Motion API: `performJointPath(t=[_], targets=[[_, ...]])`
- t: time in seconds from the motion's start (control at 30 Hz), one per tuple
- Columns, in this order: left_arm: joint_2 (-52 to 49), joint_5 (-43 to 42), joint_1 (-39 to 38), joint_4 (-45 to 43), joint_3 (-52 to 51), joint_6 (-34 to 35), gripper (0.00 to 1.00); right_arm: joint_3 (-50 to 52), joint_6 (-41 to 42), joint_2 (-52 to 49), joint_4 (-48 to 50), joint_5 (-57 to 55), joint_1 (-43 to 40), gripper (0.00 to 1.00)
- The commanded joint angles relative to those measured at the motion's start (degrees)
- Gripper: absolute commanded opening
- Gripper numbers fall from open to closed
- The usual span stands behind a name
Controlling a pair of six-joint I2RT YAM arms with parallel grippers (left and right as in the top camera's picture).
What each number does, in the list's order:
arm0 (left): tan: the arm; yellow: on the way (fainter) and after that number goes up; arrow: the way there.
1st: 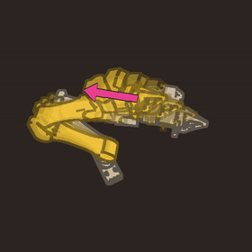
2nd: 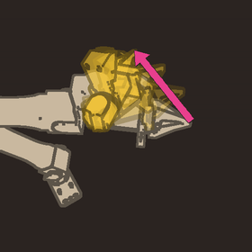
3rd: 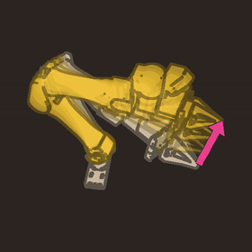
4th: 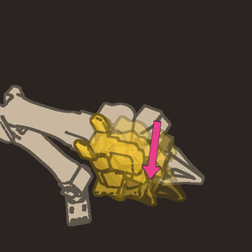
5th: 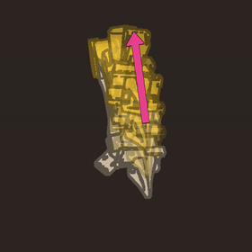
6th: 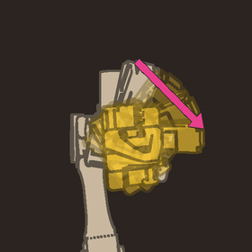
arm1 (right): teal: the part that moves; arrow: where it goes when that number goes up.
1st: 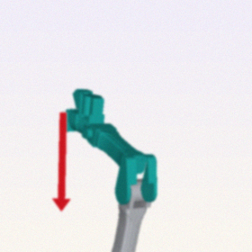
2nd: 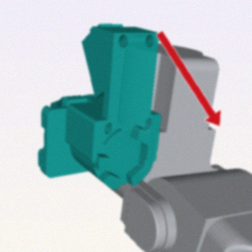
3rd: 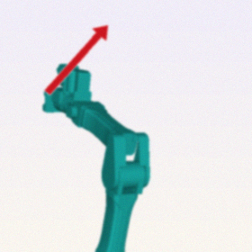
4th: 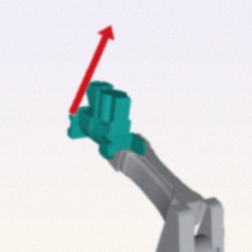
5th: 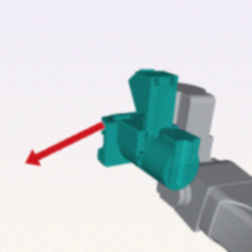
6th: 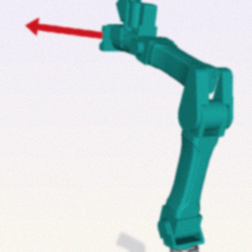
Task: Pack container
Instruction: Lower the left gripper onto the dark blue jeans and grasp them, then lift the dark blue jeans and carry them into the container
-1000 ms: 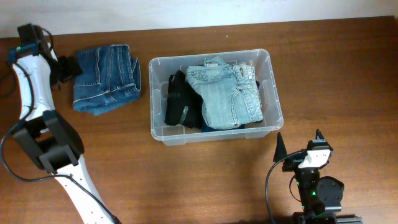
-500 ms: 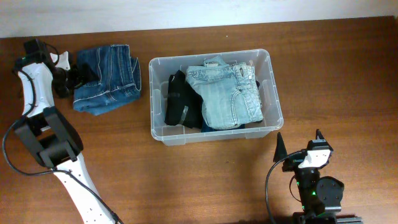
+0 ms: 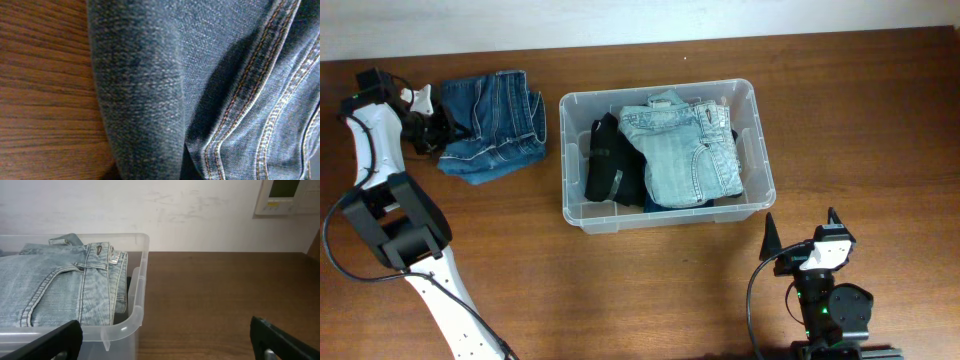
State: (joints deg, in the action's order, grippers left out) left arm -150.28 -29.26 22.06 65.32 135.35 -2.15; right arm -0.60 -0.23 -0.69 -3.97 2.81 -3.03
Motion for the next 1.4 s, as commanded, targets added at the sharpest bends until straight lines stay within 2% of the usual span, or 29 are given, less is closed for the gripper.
performJointPath(t=[0.0,0.23,0.33,0.4,0.57,0.93,1.03,1.2,1.37], targets=[[-2.5,0.5,-0.6,3.1,0.8,-0.5,0.01,0.3,-0.2,0.5,-0.3,-0.1,-0.4,0.98],[0.5,-1.9,-0.6,13.0,16.0,-0.5,0.01,0.3,-0.2,0.5,-0.3,-0.1,-0.4,0.98],[2.8,-8.0,-0.6,17.7,24.4,-0.4,0.01,0.3,-0.2,0.5,-0.3,-0.1,-0.4,0.98],[5.2,-15.6,-0.7,23.1,32.9,-0.2,0.01,0.3,-0.2,0.5,-0.3,-0.1,-0.4,0.98],[9.3,-20.3,-0.8,31.1,44.8,1.5,0.01,0.3,-0.2,0.5,-0.3,-0.1,-0.4,0.98],[27.6,-23.1,-5.5,31.4,44.4,6.1,0.01,0.3,-0.2,0.5,-0.3,-0.1,-0.4,0.98],[30.9,-23.4,-9.7,31.4,44.4,7.3,0.01,0.3,-0.2,0.5,-0.3,-0.1,-0.4,0.98],[33.0,-24.5,-21.5,31.4,43.9,9.0,0.01,0.3,-0.2,0.5,-0.3,-0.1,-0.4,0.98],[33.0,-12.7,-30.9,31.4,38.7,13.9,0.01,0.3,-0.2,0.5,-0.3,-0.1,-0.4,0.98]])
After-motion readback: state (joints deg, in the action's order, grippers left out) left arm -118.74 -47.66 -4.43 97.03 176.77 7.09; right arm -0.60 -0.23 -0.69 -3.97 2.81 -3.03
